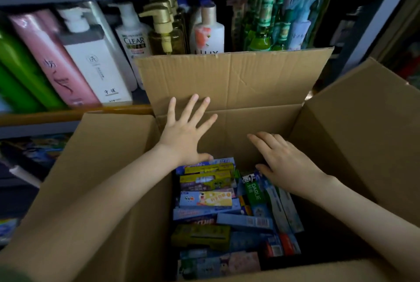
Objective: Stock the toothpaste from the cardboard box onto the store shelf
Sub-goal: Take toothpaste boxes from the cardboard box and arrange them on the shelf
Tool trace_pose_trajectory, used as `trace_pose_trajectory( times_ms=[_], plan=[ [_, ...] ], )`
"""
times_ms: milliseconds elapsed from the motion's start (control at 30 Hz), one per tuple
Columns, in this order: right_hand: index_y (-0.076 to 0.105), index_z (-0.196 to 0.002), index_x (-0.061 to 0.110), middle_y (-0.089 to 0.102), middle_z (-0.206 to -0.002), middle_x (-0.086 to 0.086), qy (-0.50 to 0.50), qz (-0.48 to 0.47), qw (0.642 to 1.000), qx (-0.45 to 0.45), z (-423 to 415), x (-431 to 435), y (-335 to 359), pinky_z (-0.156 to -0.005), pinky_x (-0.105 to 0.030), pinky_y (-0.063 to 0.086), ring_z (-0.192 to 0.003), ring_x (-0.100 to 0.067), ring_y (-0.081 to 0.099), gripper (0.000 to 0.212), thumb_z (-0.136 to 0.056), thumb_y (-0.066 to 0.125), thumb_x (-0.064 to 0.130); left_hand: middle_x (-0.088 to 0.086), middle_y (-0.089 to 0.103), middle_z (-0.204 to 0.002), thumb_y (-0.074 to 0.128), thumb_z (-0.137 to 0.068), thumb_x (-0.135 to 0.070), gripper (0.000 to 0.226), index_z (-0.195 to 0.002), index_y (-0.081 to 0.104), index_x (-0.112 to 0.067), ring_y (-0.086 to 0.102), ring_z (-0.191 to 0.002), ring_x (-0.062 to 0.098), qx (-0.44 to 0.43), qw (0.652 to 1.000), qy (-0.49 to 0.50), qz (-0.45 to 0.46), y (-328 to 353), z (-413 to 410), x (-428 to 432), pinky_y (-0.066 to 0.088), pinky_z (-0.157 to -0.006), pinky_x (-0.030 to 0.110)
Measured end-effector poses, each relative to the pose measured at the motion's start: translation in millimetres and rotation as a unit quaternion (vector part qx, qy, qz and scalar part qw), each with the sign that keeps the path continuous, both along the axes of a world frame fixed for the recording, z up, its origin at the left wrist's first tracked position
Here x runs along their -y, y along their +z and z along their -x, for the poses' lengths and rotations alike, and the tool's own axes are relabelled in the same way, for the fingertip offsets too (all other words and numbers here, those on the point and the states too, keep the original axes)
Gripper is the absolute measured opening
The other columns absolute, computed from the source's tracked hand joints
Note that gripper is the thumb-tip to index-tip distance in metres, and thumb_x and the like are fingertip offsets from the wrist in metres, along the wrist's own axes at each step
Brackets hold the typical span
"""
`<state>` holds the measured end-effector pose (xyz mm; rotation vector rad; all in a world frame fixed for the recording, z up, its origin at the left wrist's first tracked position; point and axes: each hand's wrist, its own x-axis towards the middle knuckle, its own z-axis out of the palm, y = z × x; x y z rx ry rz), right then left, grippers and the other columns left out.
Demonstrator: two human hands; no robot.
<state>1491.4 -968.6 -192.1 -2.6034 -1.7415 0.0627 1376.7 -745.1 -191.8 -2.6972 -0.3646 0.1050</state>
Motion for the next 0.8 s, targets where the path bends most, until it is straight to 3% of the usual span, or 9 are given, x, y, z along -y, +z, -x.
trace_pose_trajectory(
  times_ms=[200,567,700,800],
  plan=[
    [0.002,-0.153,0.019,0.018,-0.155,-0.005,0.0,0.04,0.999,0.003,-1,-2,-12,-0.112,-0.031,0.025,-0.14,-0.021,0.021,0.073,-0.098,0.047,0.036,0.006,-0.038,-0.151,0.032,-0.076,-0.086,0.104,-0.152,-0.012,-0.031,-0.03,-0.142,0.035,0.039,0.999,0.003,0.007,-12,-2,-13,-0.012,-0.108,0.067],
    [0.003,-0.153,0.017,0.017,-0.154,-0.007,0.082,0.148,0.986,-0.001,11,-2,-42,-0.104,-0.038,0.038,-0.137,-0.025,0.024,0.075,-0.096,0.048,0.039,0.007,-0.029,-0.157,0.042,-0.073,-0.083,0.106,-0.153,-0.006,-0.032,-0.026,-0.143,0.035,0.039,0.999,0.02,0.01,-31,4,-23,-0.006,-0.11,0.066],
    [0.001,-0.153,0.019,0.017,-0.153,-0.006,0.088,0.173,0.981,-0.021,15,-2,-46,-0.101,-0.038,0.039,-0.136,-0.025,0.027,0.075,-0.097,0.047,0.041,0.006,-0.031,-0.156,0.043,-0.075,-0.081,0.105,-0.153,-0.007,-0.033,-0.027,-0.143,0.034,0.039,0.999,0.019,0.019,-32,3,-22,-0.007,-0.11,0.066],
    [0.01,-0.15,0.018,0.028,-0.145,-0.006,0.05,0.225,0.969,-0.086,20,2,-53,-0.094,-0.038,0.045,-0.13,-0.025,0.034,0.074,-0.094,0.048,0.049,0.007,-0.032,-0.155,0.043,-0.076,-0.08,0.104,-0.153,-0.009,-0.033,-0.027,-0.142,0.035,0.034,0.999,0.022,0.014,-32,2,-23,-0.006,-0.11,0.067]
  ],
)
